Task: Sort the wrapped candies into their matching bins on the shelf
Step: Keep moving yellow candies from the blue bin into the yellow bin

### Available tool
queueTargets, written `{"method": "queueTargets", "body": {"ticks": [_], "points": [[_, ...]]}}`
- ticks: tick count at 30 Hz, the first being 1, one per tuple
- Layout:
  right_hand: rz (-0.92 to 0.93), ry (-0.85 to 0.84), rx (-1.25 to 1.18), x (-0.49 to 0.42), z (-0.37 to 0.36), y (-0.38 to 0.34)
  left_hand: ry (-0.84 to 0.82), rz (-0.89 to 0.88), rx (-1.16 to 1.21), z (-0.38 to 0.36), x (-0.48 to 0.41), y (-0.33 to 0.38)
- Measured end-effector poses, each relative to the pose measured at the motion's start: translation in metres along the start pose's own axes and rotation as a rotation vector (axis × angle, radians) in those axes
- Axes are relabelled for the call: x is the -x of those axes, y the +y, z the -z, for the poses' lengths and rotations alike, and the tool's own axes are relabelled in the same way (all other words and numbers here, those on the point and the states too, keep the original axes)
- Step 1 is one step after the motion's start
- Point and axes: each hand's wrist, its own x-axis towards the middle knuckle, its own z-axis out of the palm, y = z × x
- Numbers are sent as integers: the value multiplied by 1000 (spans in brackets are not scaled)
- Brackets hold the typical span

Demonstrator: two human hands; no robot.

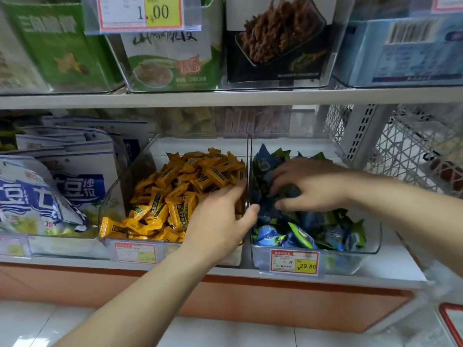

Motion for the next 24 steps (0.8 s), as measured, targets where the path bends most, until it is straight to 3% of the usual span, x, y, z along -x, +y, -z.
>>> {"method": "queueTargets", "body": {"ticks": [4,10,19,22,24], "points": [[80,-271,-184,-24,-26,-25,-14,0,-4,0,-2,0],[-69,-491,-70,-27,-26,-17,-16,6,3,0,1,-1],[-117,-129,-259,-11,-7,6,-8,17,65,-2,1,0],[-174,7,-207,-7,-1,11,-16,25,71,-3,1,-3],[-242,9,-27,-8,-1,9,-20,23,70,-2,1,-2]]}}
